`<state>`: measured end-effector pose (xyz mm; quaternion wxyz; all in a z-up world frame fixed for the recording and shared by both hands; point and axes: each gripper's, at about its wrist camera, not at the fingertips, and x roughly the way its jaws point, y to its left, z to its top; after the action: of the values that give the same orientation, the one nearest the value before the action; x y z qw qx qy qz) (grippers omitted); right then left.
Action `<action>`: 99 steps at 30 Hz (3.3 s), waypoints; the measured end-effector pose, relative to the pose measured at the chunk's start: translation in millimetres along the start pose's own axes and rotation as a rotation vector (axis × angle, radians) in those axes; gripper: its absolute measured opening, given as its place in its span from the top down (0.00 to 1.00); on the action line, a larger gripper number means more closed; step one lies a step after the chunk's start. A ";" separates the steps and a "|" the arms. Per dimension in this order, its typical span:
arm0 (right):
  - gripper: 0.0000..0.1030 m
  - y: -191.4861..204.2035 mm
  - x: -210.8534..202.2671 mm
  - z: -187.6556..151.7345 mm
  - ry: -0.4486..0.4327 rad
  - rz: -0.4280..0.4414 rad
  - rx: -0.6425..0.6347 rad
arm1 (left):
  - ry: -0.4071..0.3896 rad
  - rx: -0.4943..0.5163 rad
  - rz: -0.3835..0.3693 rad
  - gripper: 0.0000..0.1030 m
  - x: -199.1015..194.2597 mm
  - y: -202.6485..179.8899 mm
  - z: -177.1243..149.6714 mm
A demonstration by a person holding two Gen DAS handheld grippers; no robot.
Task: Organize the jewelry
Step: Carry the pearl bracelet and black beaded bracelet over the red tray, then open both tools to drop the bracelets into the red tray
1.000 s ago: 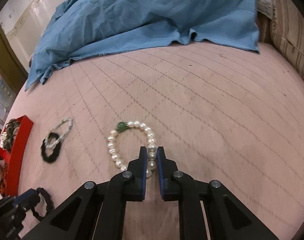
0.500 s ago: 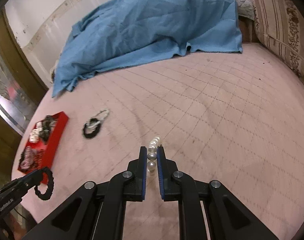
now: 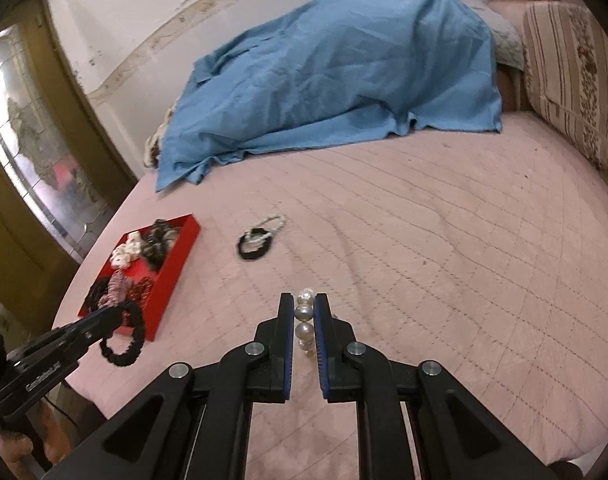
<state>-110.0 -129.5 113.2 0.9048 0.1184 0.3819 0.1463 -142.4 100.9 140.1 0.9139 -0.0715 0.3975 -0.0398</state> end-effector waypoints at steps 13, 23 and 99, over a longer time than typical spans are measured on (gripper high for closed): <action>0.90 42.7 -14.4 -11.1 0.008 0.047 -0.075 | -0.041 0.040 0.174 0.88 -15.8 13.4 -3.6; 0.90 58.9 -11.2 -11.1 0.029 0.065 -0.106 | -0.018 0.020 0.191 0.88 -12.3 29.7 -6.1; 0.89 275.7 246.1 44.3 0.341 0.239 -0.318 | 0.056 -0.299 0.199 0.88 98.4 280.8 67.2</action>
<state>37.8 209.5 71.6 0.8110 -0.0075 0.4843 0.3281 -21.7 371.9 68.9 0.8811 -0.1659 0.4294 0.1083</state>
